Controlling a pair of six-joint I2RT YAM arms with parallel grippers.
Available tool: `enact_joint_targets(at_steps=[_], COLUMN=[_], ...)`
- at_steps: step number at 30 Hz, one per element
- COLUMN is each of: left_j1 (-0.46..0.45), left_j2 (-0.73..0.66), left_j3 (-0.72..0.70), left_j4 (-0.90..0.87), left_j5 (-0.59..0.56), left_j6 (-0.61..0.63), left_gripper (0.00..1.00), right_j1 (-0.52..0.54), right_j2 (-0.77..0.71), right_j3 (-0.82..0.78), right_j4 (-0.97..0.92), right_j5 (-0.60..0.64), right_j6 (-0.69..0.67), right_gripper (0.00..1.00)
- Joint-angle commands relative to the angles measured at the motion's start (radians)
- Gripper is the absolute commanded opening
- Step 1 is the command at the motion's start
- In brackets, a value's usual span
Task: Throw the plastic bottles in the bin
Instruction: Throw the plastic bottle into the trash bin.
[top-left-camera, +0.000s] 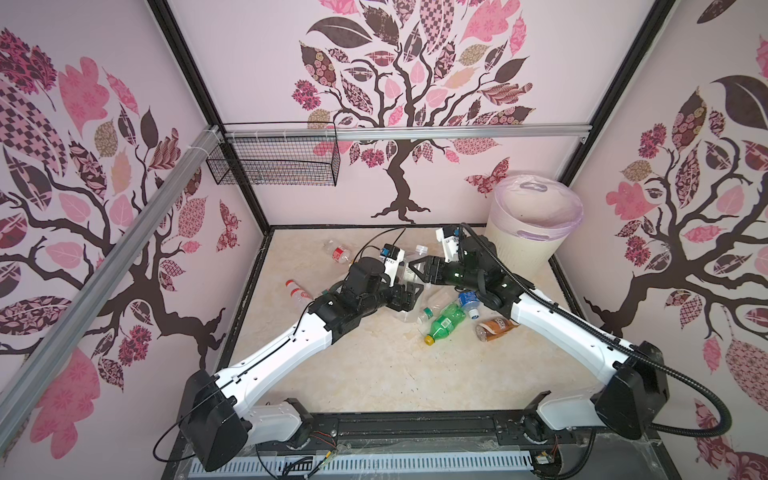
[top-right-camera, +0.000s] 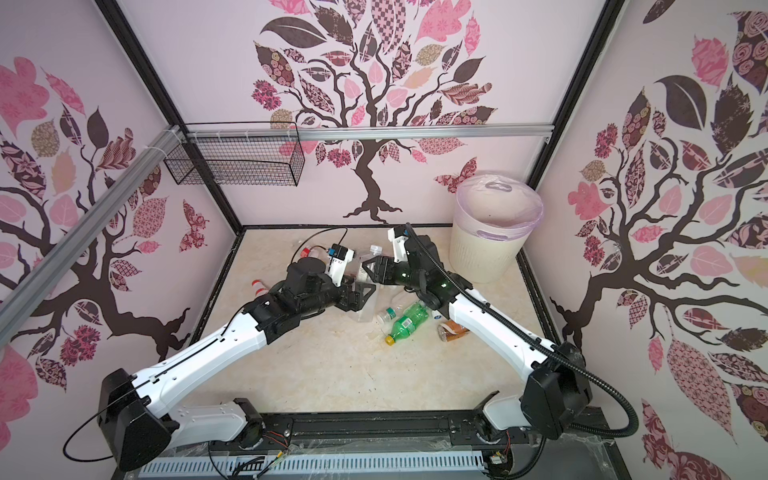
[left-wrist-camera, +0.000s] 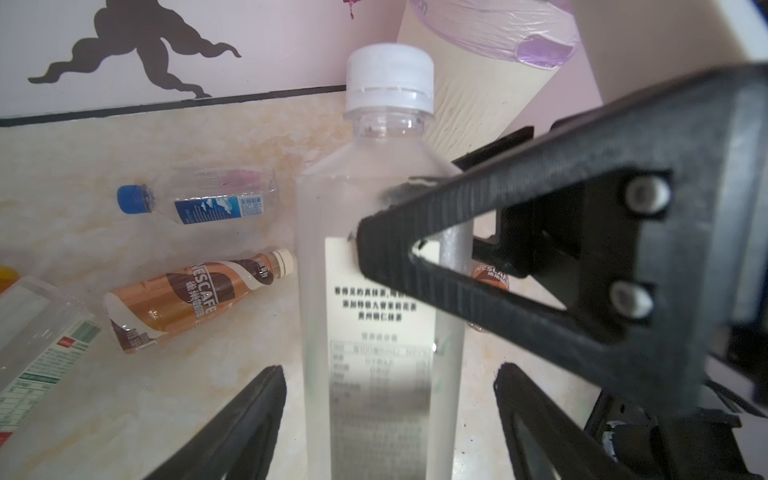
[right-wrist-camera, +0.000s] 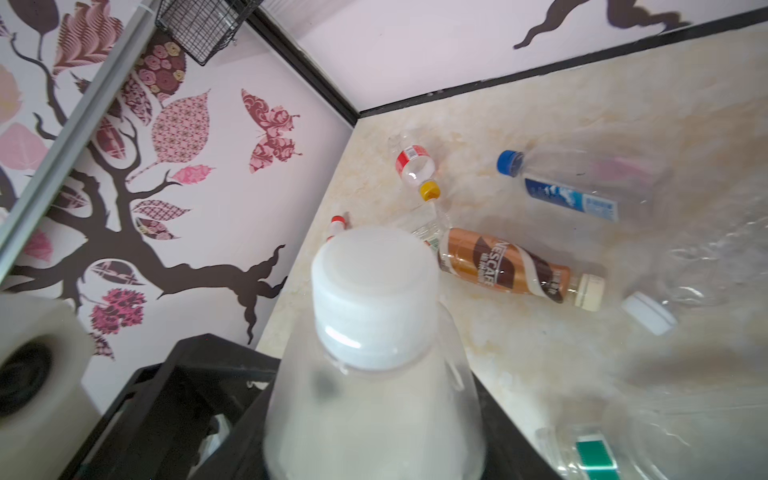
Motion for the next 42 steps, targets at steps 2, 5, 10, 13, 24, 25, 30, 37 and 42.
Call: enact_joint_targets(at_steps=[2,5,10,13,24,25,30,37,42], left_j1=[-0.004,-0.004,-0.005,-0.004,-0.003,-0.002,0.004,0.020,0.024], left_j2=[-0.052,-0.068,-0.060,-0.042,-0.009,-0.009,-0.004,-0.008,-0.033], left_j3=[0.048,0.074,0.139,0.178,0.265,0.265,0.261,0.243,0.215], left_j4=[-0.017,-0.034,-0.050,-0.051,-0.050,-0.049,-0.049,-0.049,-0.054], left_j5=[-0.014,-0.016,-0.013,-0.002,0.008,0.006,0.007,0.021,0.028], left_j6=[0.010,0.018,0.036,0.044,0.080,0.081,0.087,0.079,0.069], left_gripper=[0.96,0.98,0.98,0.98,0.98,0.98,0.98,0.98,0.98], right_j1=[-0.032,-0.078,-0.123,-0.127,-0.127,-0.128,-0.145,-0.387,-0.417], right_j2=[0.010,-0.002,-0.022,-0.026,-0.021,-0.010,0.072,0.313,0.427], right_j3=[0.162,0.253,0.404,0.481,0.679,0.701,0.776,1.053,1.191], right_j4=[-0.124,-0.170,-0.165,-0.101,0.205,0.213,0.252,-0.163,-0.435], right_j5=[0.212,0.337,0.593,0.725,0.888,0.890,0.906,0.876,0.865], right_j6=[-0.159,-0.250,-0.452,-0.584,-0.897,-0.917,-1.012,-0.717,-0.622], right_gripper=[0.49,0.49,0.49,0.49,0.51,0.52,0.54,0.63,0.97])
